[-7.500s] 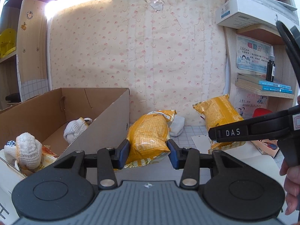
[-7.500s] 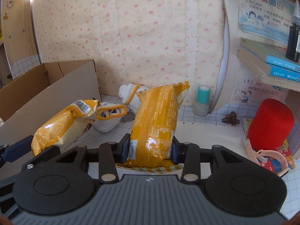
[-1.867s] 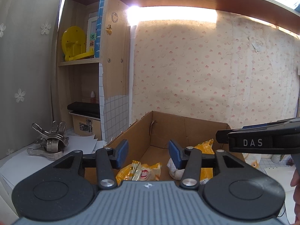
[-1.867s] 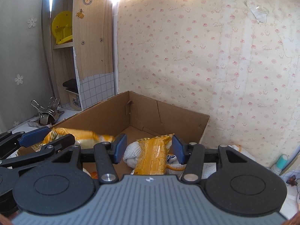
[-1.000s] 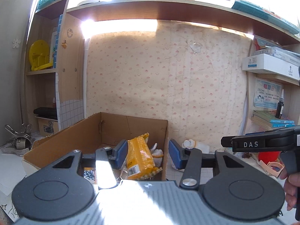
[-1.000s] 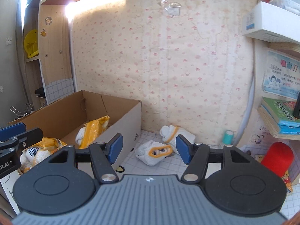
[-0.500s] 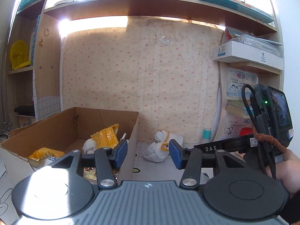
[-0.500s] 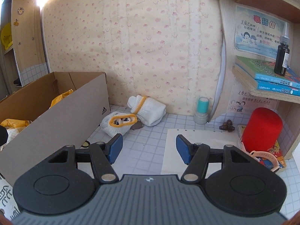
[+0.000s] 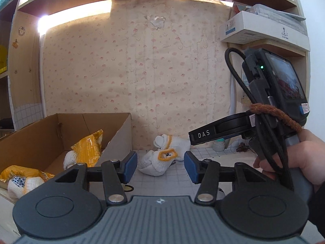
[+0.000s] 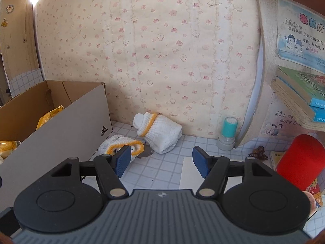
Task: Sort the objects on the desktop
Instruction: 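Move both tools from the shoebox toward the two orange-cuffed white gloves, then grasp the orange-cuffed glove with the left gripper while the right grasps the other glove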
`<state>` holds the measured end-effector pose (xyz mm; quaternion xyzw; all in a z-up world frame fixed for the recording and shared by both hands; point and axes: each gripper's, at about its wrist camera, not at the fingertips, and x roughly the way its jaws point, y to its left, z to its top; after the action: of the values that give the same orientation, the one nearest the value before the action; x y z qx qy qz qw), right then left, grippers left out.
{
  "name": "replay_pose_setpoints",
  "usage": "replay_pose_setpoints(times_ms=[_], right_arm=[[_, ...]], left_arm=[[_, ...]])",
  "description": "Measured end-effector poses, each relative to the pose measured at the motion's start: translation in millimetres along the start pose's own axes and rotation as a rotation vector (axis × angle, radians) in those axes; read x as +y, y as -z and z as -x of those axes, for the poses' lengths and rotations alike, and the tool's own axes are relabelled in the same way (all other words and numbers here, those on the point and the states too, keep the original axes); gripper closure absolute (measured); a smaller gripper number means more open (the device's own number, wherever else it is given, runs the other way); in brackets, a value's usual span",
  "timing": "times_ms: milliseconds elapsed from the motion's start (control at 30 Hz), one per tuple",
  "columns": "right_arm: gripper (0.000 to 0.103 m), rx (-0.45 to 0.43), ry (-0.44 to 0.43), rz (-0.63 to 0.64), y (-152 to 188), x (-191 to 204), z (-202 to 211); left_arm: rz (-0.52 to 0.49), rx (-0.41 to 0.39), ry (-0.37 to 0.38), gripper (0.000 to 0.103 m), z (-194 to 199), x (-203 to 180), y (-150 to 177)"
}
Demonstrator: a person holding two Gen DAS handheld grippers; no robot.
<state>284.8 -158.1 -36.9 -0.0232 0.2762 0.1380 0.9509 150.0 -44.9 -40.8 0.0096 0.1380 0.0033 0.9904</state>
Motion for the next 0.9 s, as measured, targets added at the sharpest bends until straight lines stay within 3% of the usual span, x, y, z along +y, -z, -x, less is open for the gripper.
replay_pose_setpoints(times_ms=[367, 433, 633, 833, 900], right_arm=[[0.037, -0.004, 0.038, 0.016, -9, -39, -13], [0.037, -0.006, 0.034, 0.023, -11, -42, -15], [0.037, -0.014, 0.019, 0.025, -12, -49, -21], [0.037, -0.007, 0.011, 0.030, -10, -50, -27], [0.037, -0.001, 0.006, 0.030, -10, -50, -29]], left_arm=[[-0.030, 0.139, -0.126, 0.043, -102, -14, 5], [-0.046, 0.153, -0.149, 0.036, -117, -19, 5], [-0.025, 0.267, -0.134, 0.034, -159, -24, 9], [-0.021, 0.255, -0.110, 0.061, -156, -22, 11], [-0.009, 0.239, -0.098, 0.063, -145, -23, 10]])
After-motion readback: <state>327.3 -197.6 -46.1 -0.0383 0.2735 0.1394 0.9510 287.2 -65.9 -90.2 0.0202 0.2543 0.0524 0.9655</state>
